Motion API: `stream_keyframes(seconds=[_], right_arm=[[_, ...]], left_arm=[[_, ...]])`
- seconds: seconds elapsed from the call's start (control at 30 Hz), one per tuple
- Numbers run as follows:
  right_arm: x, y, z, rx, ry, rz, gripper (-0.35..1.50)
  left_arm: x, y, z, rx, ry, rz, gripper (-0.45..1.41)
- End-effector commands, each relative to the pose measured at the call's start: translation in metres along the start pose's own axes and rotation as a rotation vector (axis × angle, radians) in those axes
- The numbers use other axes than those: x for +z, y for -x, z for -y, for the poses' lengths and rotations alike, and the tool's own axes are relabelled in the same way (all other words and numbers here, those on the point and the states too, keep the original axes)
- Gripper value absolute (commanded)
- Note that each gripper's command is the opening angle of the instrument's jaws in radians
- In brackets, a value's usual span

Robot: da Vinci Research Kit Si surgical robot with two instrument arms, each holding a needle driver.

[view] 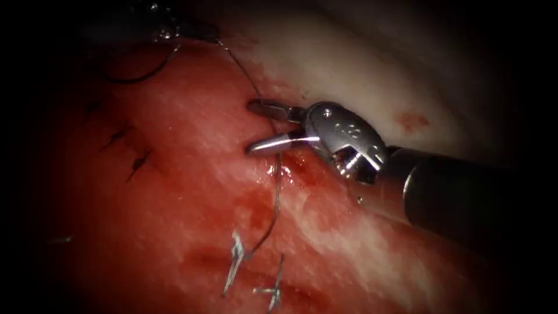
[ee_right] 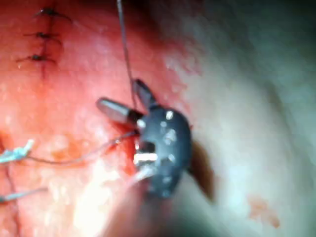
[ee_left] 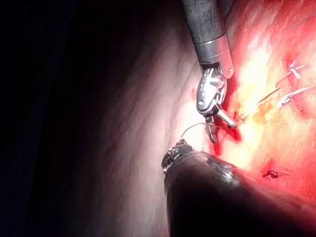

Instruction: Wound Closure

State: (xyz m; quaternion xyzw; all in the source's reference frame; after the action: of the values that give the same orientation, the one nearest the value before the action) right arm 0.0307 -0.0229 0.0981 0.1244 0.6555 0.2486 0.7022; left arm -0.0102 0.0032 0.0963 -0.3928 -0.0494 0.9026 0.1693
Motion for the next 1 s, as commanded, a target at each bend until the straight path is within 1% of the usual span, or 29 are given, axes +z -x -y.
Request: stream_keyframes(seconds=[0.03,0.17,0.33,0.6,0.8,0.83,0.87,0.9,0.93,0.97,1.0], right_arm=[[0.0011,0.0004,-0.0002,-0.014,-0.001,-0.002,1.16],[0.0015,0.0006,-0.0002,-0.027,0.002,0.001,1.16],[0.0022,0.0013,-0.0002,-0.046,-0.001,0.027,1.16],[0.0029,0.002,0.0001,-0.054,-0.003,0.041,1.11],[0.0034,0.0023,0.0002,-0.057,-0.004,0.043,1.11],[0.0034,0.0023,0.0002,-0.056,-0.01,0.041,1.06],[0.0034,0.0022,0.0002,-0.056,-0.016,0.039,0.96],[0.0032,0.0022,0.0002,-0.055,-0.026,0.036,0.59],[0.0031,0.0021,0.0002,-0.055,-0.034,0.037,0.09],[0.003,0.0021,0.0003,-0.054,-0.041,0.032,-0.35],[0.0029,0.002,0.0004,-0.054,-0.042,0.032,-0.35]], left_arm=[[0.0007,-0.0002,0.0004,0.003,-0.001,-0.003,-0.45],[0.0007,-0.0003,0.0004,0.002,-0.001,-0.002,-0.45],[0.0005,-0.0005,0.0002,0.002,-0.003,-0.009,-0.45],[0.0005,-0.0008,0.0002,0.0,0.005,-0.016,-0.45],[0.0004,-0.001,0.0001,0.0,0.003,-0.018,-0.45],[0.0004,-0.001,0.0001,0.006,0.003,-0.018,-0.45],[0.0004,-0.001,0.0001,0.006,0.003,-0.018,-0.45],[0.0004,-0.001,0.0001,0.005,0.003,-0.018,-0.45],[0.0005,-0.001,0.0001,0.006,0.003,-0.018,-0.45],[0.0005,-0.001,0.0,0.006,0.002,-0.018,-0.45],[0.0005,-0.001,0.0,0.006,0.002,-0.018,-0.45]])
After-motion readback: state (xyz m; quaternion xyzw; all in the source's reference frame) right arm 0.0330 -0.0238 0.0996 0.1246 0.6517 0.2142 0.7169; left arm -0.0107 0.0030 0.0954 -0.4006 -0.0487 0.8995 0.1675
